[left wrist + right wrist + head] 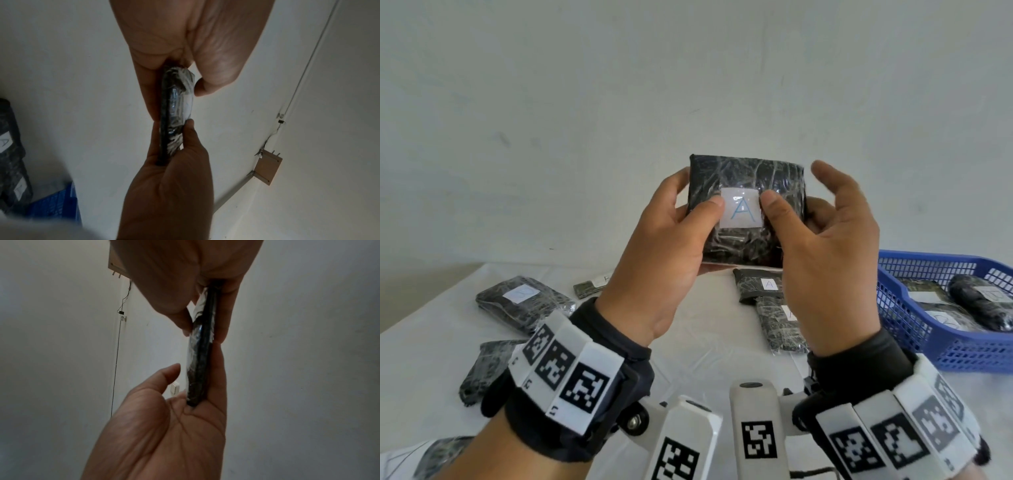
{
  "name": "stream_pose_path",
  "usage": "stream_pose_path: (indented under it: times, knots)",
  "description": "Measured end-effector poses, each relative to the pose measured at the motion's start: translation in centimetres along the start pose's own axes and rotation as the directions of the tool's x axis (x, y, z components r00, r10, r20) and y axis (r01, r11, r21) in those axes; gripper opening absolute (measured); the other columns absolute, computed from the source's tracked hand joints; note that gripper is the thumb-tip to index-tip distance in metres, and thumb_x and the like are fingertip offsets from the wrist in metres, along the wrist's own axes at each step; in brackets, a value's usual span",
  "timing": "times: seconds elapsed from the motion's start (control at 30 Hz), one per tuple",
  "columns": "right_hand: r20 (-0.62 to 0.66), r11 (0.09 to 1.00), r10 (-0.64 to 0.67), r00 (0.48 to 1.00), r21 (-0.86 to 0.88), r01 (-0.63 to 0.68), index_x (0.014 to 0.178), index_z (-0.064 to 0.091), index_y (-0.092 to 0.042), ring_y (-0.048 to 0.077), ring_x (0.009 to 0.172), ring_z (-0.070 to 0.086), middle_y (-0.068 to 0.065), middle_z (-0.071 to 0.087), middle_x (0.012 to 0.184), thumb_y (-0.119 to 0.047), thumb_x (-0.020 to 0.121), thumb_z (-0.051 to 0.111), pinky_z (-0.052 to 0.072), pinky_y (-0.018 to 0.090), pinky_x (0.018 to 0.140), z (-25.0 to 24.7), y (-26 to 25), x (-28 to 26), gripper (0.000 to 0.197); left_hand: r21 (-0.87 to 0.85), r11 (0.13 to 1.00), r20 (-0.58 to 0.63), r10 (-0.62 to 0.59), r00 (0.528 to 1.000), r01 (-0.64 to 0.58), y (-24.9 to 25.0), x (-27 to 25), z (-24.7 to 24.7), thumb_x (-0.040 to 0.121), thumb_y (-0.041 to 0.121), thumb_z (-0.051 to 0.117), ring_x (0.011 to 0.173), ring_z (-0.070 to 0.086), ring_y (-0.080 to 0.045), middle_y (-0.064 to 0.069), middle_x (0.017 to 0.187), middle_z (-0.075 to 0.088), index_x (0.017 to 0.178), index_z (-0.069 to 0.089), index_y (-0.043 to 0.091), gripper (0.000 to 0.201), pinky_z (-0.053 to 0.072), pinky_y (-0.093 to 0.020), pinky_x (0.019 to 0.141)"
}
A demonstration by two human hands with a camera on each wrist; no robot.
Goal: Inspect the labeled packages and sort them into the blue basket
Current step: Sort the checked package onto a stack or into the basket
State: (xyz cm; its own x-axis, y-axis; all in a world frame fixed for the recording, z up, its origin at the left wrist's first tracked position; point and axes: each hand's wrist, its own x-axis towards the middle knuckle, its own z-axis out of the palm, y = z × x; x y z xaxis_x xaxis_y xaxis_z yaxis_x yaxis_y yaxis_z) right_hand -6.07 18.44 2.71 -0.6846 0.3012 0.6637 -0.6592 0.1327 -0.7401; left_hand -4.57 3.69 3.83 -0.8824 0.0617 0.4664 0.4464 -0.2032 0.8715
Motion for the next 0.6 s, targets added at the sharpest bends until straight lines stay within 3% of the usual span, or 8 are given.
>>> stream_pose_path:
  times: [0.03,0.13,0.23,0.33,0.43,0.53,0.6]
  knots:
    - [-0.009,0.999,0.003,1.0,0.032,-0.003,0.136,0.056,-0.02,0.027,0.087,0.076,0.011,0.076,0.097,-0.025,0.096,0.077,0.063,0.052,0.081,-0.08,0.01,-0.01,0.046,-0.014,1.0,-0.009,0.009,1.0,-0.009,-0.02,-0.03,0.1,0.107,0.012,0.05,0.096,0.078,-0.019,-0.004,0.107,0.079,0.148,0.049,0.027,0.044,0.063,-0.036,0.076]
    - [-0.036,0.997,-0.033,0.999,0.074,0.035,0.125,0.062,-0.013,0.013,0.086,0.074,0.005,0.077,0.097,-0.02,0.099,0.07,0.06,0.035,0.08,-0.26,0.01,0.12,0.027,-0.012,0.999,-0.006,0.046,0.999,-0.046,0.03,-0.09,0.43,0.109,0.01,0.045,0.095,0.077,-0.014,0.001,0.106,0.08,0.148,0.05,0.033,0.045,0.063,-0.032,0.073]
    - [-0.036,0.996,-0.051,0.998,0.069,0.054,0.125,0.065,-0.014,0.019,0.103,0.073,0.007,0.076,0.109,-0.027,0.097,0.064,0.059,0.042,0.096,0.0,0.24,0.15,0.031,-0.024,0.998,0.016,0.051,0.999,-0.051,0.18,-0.12,0.58,0.11,0.012,0.042,0.096,0.076,-0.012,0.003,0.107,0.079,0.138,0.059,0.029,0.037,0.062,-0.031,0.074]
    - [-0.018,0.997,-0.046,0.999,0.067,0.047,0.131,0.063,-0.012,0.013,0.104,0.072,0.004,0.076,0.112,-0.028,0.1,0.062,0.058,0.039,0.095,0.17,0.4,0.14,0.035,-0.035,0.998,0.005,0.058,0.998,-0.058,0.08,-0.05,0.63,0.11,0.009,0.042,0.099,0.076,-0.012,0.003,0.112,0.079,0.143,0.054,0.031,0.042,0.062,-0.031,0.077]
    - [-0.006,0.998,-0.064,0.998,0.024,0.064,0.135,0.06,-0.014,0.018,0.113,0.072,0.003,0.076,0.118,-0.035,0.098,0.062,0.057,0.047,0.1,0.28,0.56,0.12,0.043,-0.049,0.998,0.028,0.045,0.999,-0.044,0.0,-0.02,0.66,0.111,0.012,0.04,0.104,0.075,-0.014,0.002,0.117,0.077,0.15,0.049,0.029,0.044,0.062,-0.034,0.082]
    - [0.005,0.998,-0.064,0.998,0.011,0.064,0.138,0.057,-0.017,0.02,0.116,0.071,0.0,0.074,0.122,-0.046,0.093,0.068,0.057,0.049,0.1,0.42,0.51,-0.05,0.055,-0.052,0.998,0.055,0.049,0.997,-0.046,0.01,-0.19,0.69,0.111,0.01,0.04,0.103,0.075,-0.012,0.004,0.117,0.077,0.142,0.049,0.036,0.042,0.063,-0.033,0.083]
    - [0.011,0.997,-0.08,0.997,-0.008,0.08,0.139,0.056,-0.017,0.018,0.115,0.072,-0.001,0.074,0.122,-0.044,0.092,0.071,0.058,0.047,0.099,0.35,0.35,-0.18,0.056,-0.051,0.997,0.068,0.055,0.996,-0.052,0.02,-0.27,0.69,0.11,0.009,0.04,0.102,0.075,-0.011,0.005,0.116,0.077,0.14,0.05,0.037,0.042,0.062,-0.031,0.082]
